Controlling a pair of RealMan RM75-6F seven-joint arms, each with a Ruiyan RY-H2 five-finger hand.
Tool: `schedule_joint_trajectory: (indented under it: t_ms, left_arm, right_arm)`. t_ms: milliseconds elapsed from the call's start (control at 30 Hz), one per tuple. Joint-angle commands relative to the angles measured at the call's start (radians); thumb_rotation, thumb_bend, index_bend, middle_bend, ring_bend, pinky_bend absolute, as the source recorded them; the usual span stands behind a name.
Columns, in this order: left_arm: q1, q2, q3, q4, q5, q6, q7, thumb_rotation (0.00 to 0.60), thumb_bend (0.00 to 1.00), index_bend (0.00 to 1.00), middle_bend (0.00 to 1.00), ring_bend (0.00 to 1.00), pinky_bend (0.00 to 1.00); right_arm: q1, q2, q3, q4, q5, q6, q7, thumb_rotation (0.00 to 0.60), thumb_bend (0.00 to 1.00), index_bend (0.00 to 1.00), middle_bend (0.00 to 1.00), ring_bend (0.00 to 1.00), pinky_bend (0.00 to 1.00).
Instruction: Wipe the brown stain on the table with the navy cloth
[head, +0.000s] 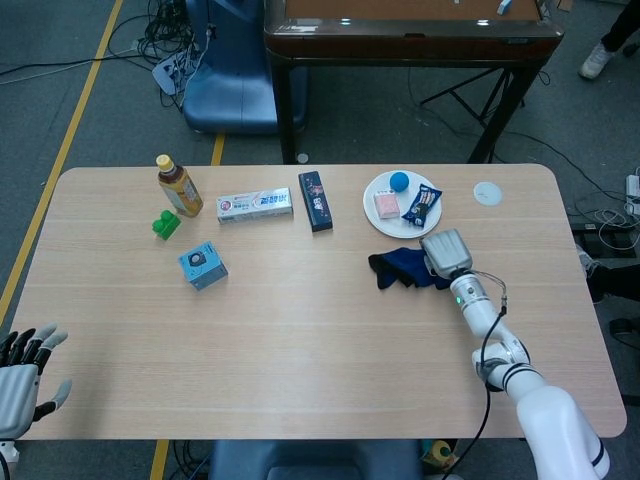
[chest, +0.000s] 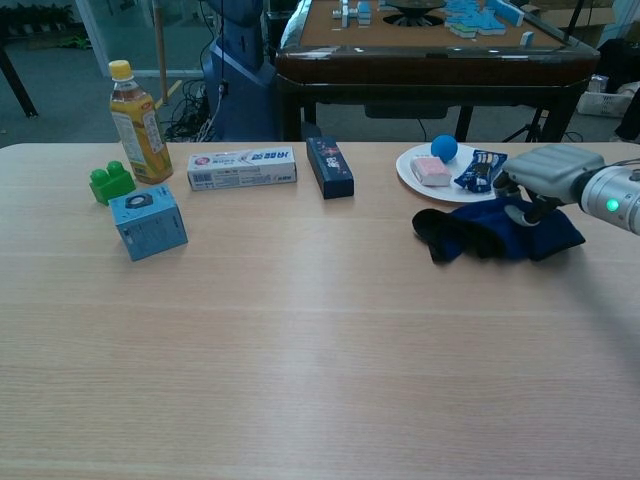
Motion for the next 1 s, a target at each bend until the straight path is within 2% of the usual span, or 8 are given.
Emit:
schedule_joint_trajectory:
  t_ms: [33,333,533,733,1000]
  left_arm:
    - [0.0,0.0,0.0,0.0,0.0,0.0,0.0,0.6,0.27,0.21,0.13,0.09,0.03]
    - [0.004,0.002,0.001,0.003,0.0,0.004,-0.005,0.6,0.27,0.21,0.13,0.09,0.03]
    - [0.007,0.002,0.002,0.005,-0.001,0.007,-0.009,0.6,0.27,0.21,0.13,0.09,0.03]
    - [0.009,0.002,0.002,0.004,-0.002,0.007,-0.009,0.6,0.27,0.21,0.13,0.09,0.03]
    - [0.008,0.002,0.001,0.002,-0.005,0.003,-0.004,0.6,0.27,0.21,0.13,0.09,0.03]
  right_arm:
    - [0.003,0.0,0.01,0.013,0.009,-0.009,-0.005,0.6,0.73,0.8,0.56,0.53,0.76]
    - [0.022,-0.032,0.004,-0.009,-0.008,-0.006,-0.002,0.6,0.73,0.8,0.56,0.53,0.76]
    - [0.04,-0.056,-0.012,-0.06,-0.04,0.024,0.02,0.6,0.73,0.8,0.56,0.53,0.76]
    - [0.062,-0.059,-0.034,-0.162,-0.094,0.091,0.063,0.6,0.73,0.8,0.56,0.53,0.76]
    - [0.078,-0.015,-0.061,-0.337,-0.163,0.185,0.094,0.6,0.73,0.8,0.56,0.53,0.76]
